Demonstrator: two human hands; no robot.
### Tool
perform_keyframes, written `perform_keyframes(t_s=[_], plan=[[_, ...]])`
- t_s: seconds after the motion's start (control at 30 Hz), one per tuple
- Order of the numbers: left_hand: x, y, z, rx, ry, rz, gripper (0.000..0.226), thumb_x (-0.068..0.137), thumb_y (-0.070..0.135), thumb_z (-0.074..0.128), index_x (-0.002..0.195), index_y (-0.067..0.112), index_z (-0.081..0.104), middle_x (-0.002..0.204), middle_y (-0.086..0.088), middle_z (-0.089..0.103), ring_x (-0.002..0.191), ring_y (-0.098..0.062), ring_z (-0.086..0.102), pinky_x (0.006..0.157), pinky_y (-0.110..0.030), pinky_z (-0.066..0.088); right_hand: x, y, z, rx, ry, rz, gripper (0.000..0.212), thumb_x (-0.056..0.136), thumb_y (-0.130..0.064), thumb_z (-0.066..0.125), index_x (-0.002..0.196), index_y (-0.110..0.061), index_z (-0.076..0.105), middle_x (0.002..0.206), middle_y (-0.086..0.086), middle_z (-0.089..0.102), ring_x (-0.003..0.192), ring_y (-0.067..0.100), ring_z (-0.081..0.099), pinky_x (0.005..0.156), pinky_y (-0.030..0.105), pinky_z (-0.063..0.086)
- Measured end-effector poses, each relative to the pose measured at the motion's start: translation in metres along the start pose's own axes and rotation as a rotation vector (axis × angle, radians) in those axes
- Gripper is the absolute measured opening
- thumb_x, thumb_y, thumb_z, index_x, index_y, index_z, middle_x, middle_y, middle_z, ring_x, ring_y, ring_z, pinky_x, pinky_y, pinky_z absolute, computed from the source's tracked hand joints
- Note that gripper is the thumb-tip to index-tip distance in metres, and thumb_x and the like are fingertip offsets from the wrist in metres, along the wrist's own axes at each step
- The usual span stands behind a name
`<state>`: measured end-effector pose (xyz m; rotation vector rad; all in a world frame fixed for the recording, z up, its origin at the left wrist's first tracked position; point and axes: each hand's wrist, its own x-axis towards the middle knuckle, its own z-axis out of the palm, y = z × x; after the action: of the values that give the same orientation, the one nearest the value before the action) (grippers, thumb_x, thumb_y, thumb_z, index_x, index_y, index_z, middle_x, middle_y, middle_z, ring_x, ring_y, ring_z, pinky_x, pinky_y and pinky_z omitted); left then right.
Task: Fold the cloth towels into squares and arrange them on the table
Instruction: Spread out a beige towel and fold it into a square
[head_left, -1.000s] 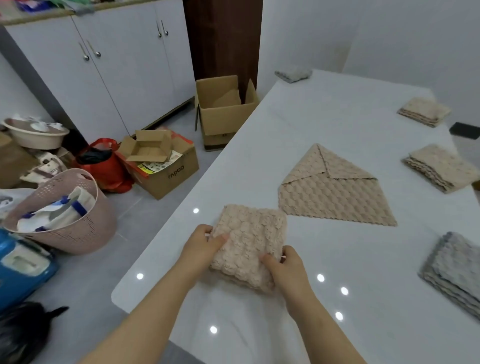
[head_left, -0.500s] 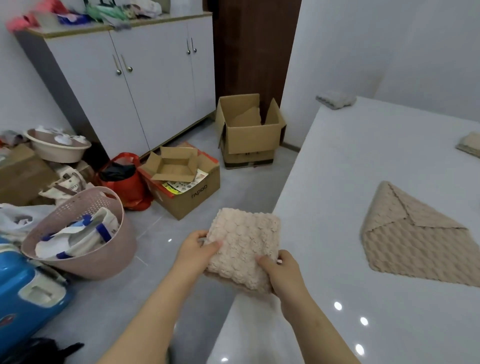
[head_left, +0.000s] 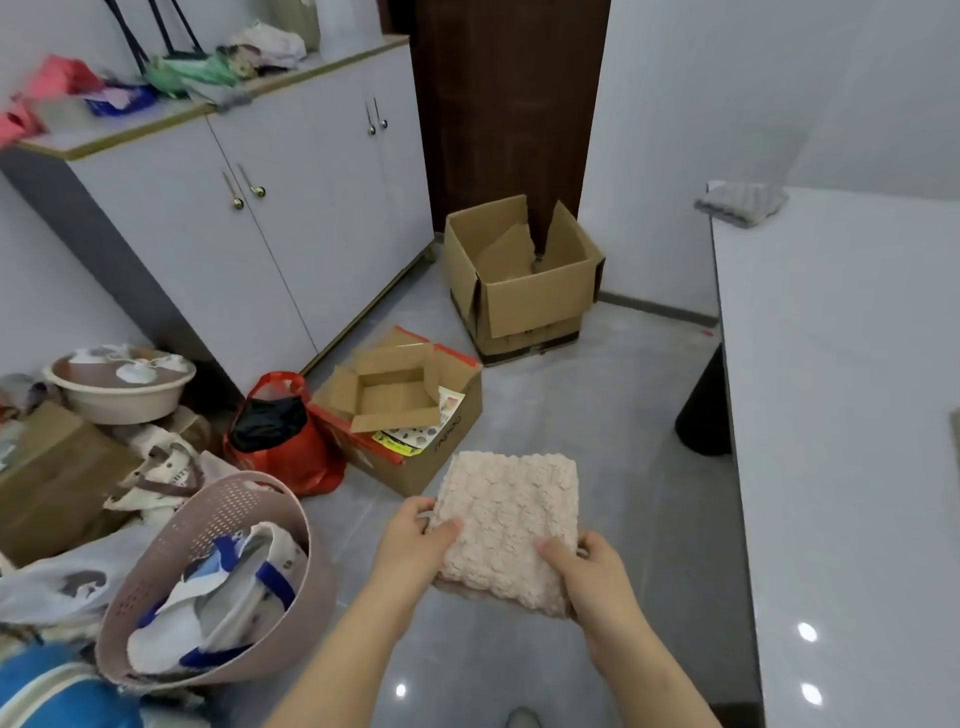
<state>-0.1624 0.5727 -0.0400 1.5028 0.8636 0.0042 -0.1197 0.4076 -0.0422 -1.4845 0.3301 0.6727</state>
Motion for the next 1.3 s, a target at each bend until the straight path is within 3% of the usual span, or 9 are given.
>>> perform_keyframes(t_s=[0.27, 0.4, 0.57, 0.67, 0.77, 0.97, 1.07, 1.17, 1.3], plan=[[0.102, 0.075, 0.041, 0.033, -0.081, 0.088, 0.02, 0.088, 0.012, 0.059, 0.103, 0.023, 0.051, 0.108, -0.001, 0.061, 0.098, -0.018, 0.061, 0.085, -0.034, 0.051, 0.089, -0.071, 0.001, 0.052, 0.066, -0.04, 0.009, 0.087, -0.013, 0.061, 0.092, -0.013, 0.053, 0.099, 0.01, 0.065, 0.088, 0.026, 0.065, 0.07, 0.038, 0.054], [0.151, 0.119, 0.089, 0.042, -0.159, 0.102, 0.022, 0.089, 0.01, 0.057, 0.109, 0.019, 0.051, 0.105, 0.0, 0.061, 0.098, -0.019, 0.061, 0.086, -0.034, 0.051, 0.139, -0.118, -0.024, 0.059, 0.125, -0.066, 0.01, 0.087, -0.013, 0.06, 0.094, -0.012, 0.053, 0.098, 0.01, 0.064, 0.085, 0.025, 0.064, 0.063, 0.034, 0.053], [0.202, 0.168, 0.157, 0.113, -0.257, 0.138, 0.022, 0.09, 0.012, 0.056, 0.109, 0.022, 0.048, 0.103, 0.005, 0.058, 0.089, -0.009, 0.059, 0.068, -0.024, 0.05, 0.188, -0.168, -0.065, 0.077, 0.233, -0.103, 0.019, 0.086, -0.015, 0.061, 0.102, -0.007, 0.055, 0.099, 0.011, 0.065, 0.085, 0.025, 0.064, 0.059, 0.032, 0.05], [0.228, 0.19, 0.2, 0.173, -0.349, 0.147, 0.022, 0.09, 0.015, 0.056, 0.109, 0.022, 0.048, 0.107, 0.003, 0.059, 0.094, -0.013, 0.06, 0.076, -0.029, 0.052, 0.209, -0.186, -0.092, 0.114, 0.307, -0.121, 0.015, 0.085, -0.016, 0.062, 0.097, -0.009, 0.056, 0.099, 0.013, 0.065, 0.089, 0.031, 0.064, 0.069, 0.04, 0.052], [0.255, 0.211, 0.246, 0.231, -0.469, 0.164, 0.019, 0.091, 0.015, 0.056, 0.106, 0.024, 0.048, 0.102, 0.006, 0.059, 0.088, -0.01, 0.06, 0.074, -0.028, 0.053, 0.23, -0.202, -0.118, 0.153, 0.41, -0.13, 0.012, 0.086, -0.016, 0.061, 0.093, -0.008, 0.057, 0.091, 0.012, 0.064, 0.076, 0.026, 0.062, 0.059, 0.032, 0.047], [0.298, 0.247, 0.331, 0.332, -0.679, 0.191, 0.02, 0.092, 0.014, 0.053, 0.109, 0.021, 0.047, 0.102, 0.005, 0.06, 0.084, -0.008, 0.06, 0.066, -0.025, 0.052, 0.275, -0.227, -0.16, 0.252, 0.638, -0.123, 0.01, 0.085, -0.017, 0.059, 0.092, -0.009, 0.057, 0.096, 0.016, 0.065, 0.085, 0.033, 0.064, 0.068, 0.041, 0.05], [0.312, 0.261, 0.364, 0.39, -0.779, 0.207, 0.018, 0.092, 0.013, 0.052, 0.108, 0.021, 0.047, 0.096, 0.01, 0.058, 0.081, -0.005, 0.059, 0.068, -0.027, 0.052, 0.287, -0.241, -0.174, 0.311, 0.724, -0.115, 0.006, 0.086, -0.015, 0.058, 0.089, -0.01, 0.056, 0.088, 0.011, 0.063, 0.076, 0.026, 0.062, 0.059, 0.037, 0.051], [0.317, 0.268, 0.396, 0.451, -0.869, 0.228, 0.023, 0.092, 0.008, 0.05, 0.112, 0.018, 0.047, 0.101, 0.009, 0.057, 0.087, -0.006, 0.058, 0.078, -0.03, 0.052, 0.294, -0.245, -0.191, 0.347, 0.828, -0.108, 0.007, 0.087, -0.015, 0.056, 0.088, -0.008, 0.055, 0.083, 0.009, 0.057, 0.069, 0.022, 0.053, 0.056, 0.029, 0.041], [0.32, 0.267, 0.43, 0.544, -0.943, 0.266, 0.029, 0.09, 0.008, 0.053, 0.117, 0.018, 0.049, 0.115, 0.002, 0.054, 0.106, -0.013, 0.054, 0.096, -0.034, 0.047, 0.297, -0.241, -0.212, 0.368, 0.924, -0.088, 0.016, 0.086, -0.018, 0.057, 0.093, -0.004, 0.056, 0.085, 0.01, 0.055, 0.075, 0.023, 0.051, 0.065, 0.036, 0.041]])
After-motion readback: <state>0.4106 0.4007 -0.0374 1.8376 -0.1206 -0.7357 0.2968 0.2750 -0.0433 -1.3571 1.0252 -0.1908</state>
